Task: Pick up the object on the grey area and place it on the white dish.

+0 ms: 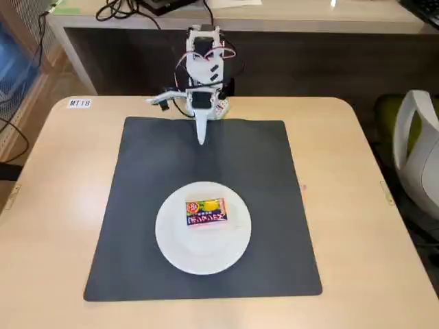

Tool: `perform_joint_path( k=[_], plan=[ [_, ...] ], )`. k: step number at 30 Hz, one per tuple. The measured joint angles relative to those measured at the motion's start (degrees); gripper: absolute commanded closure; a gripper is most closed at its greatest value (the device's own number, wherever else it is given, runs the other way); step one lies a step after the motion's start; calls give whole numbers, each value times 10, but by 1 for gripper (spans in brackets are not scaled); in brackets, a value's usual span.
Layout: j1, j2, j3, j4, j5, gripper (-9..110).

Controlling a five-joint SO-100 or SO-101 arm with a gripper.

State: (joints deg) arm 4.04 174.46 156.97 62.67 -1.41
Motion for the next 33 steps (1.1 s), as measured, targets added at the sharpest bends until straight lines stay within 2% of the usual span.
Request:
perform_joint_path(
  k=[10, 33],
  plan=[
    [12, 147, 159, -1, -13, 102],
    [13, 162, 185, 13, -28, 102]
  ],
)
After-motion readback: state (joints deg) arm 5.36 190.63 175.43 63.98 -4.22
